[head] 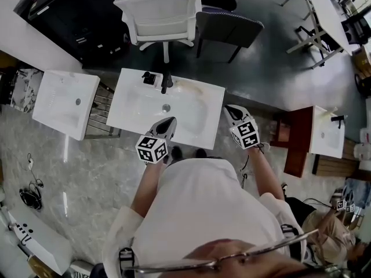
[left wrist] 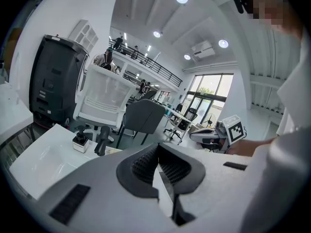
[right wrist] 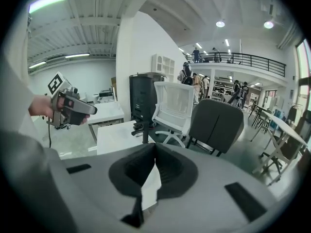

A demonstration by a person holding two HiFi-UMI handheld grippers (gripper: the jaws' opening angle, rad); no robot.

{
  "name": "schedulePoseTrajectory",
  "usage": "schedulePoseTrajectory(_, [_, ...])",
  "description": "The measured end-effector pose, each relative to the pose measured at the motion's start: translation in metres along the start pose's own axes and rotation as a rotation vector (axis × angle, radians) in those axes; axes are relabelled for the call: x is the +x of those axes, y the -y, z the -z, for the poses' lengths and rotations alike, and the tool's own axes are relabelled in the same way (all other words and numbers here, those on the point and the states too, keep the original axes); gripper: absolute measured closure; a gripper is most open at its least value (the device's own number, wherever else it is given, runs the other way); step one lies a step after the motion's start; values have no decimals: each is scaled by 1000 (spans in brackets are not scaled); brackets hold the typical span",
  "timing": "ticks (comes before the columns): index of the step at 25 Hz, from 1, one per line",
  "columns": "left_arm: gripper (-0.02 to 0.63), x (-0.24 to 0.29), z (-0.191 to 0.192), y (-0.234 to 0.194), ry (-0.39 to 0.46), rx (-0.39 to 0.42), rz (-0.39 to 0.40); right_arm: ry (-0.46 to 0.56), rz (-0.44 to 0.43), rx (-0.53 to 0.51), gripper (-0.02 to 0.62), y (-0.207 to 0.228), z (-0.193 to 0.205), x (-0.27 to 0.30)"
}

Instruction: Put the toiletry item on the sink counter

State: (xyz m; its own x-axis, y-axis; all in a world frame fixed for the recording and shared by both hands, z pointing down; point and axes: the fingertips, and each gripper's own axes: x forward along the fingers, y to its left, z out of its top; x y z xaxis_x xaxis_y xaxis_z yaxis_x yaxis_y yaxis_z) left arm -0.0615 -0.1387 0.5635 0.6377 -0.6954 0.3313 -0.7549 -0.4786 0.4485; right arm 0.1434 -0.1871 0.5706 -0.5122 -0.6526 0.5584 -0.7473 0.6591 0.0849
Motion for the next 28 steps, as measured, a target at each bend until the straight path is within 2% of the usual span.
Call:
schedulePoseTrajectory(6, [601,-4,-4,5,13,13,-2,73,-2,-21,589,-15,-12,-22])
schedulePoseTrajectory(22, [601,-14,-23,11,72,44,-2,268,-48,81,589,-31,-33,-55])
schedulePoseTrajectory(28, [601,-14,-27,13,77,47,-5,276,-47,78,589,-31,-36,-55])
